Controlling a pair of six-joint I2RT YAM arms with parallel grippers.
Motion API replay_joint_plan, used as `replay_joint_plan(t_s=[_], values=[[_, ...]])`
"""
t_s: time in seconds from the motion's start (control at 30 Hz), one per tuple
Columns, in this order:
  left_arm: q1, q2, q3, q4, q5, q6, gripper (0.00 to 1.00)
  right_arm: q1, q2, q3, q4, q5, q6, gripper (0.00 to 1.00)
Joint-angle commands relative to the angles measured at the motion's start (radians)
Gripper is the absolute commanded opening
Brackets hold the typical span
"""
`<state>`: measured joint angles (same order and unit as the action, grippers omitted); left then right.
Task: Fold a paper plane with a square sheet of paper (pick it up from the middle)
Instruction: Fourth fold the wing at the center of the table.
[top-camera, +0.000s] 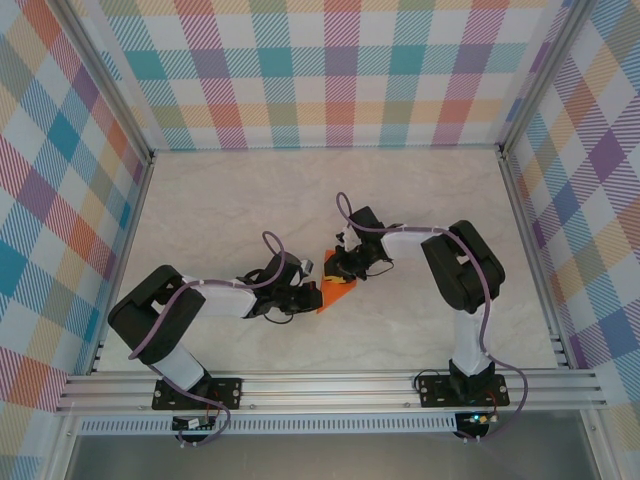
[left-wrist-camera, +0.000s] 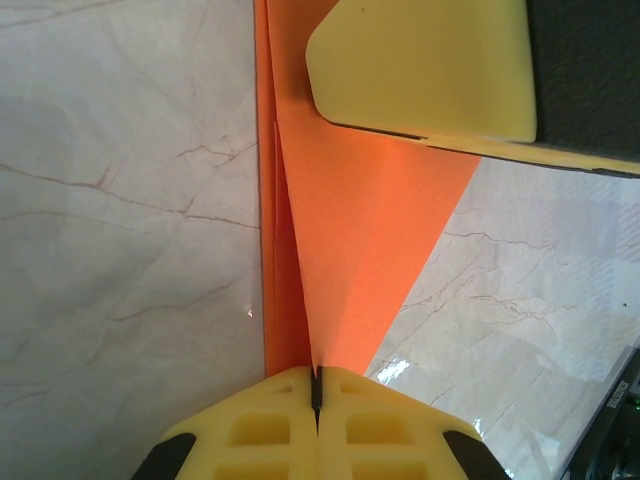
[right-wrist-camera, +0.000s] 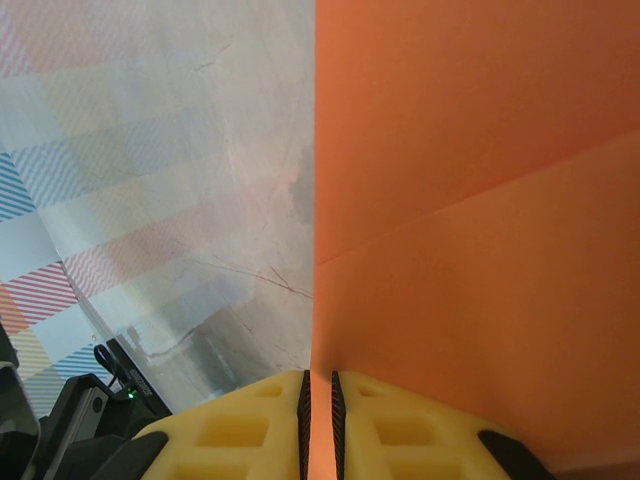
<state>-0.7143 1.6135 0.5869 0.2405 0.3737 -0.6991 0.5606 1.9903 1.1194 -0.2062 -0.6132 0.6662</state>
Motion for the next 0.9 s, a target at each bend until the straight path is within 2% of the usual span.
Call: replay_joint_plan(t_s=[0.0, 0.17, 0.27, 0.5, 0.67, 0.87], values=[[0.014, 0.008, -0.027, -0.060, -0.001, -0.004, 0.03, 0.000, 0.052, 0.019, -0.023, 0.055, -0.012, 0.16], [0.013, -0.013, -0.018, -0.088, -0.018, -0.003, 0.09, 0.001, 0.065, 0.012, -0.030, 0.071, -0.017, 0.16], [0.013, -0.048, -0.009, -0.123, -0.030, -0.001, 0.17, 0.001, 0.067, 0.011, -0.032, 0.073, -0.016, 0.16], [0.013, -0.188, -0.018, -0.204, -0.129, -0.031, 0.25, 0.001, 0.059, 0.013, -0.036, 0.072, -0.021, 0.16], [0.014, -0.239, 0.008, -0.248, -0.164, -0.060, 0.22, 0.001, 0.055, 0.014, -0.042, 0.065, -0.030, 0.16], [0.013, -0.191, 0.063, -0.183, -0.070, -0.074, 0.14, 0.001, 0.056, 0.013, -0.043, 0.066, -0.032, 0.16]])
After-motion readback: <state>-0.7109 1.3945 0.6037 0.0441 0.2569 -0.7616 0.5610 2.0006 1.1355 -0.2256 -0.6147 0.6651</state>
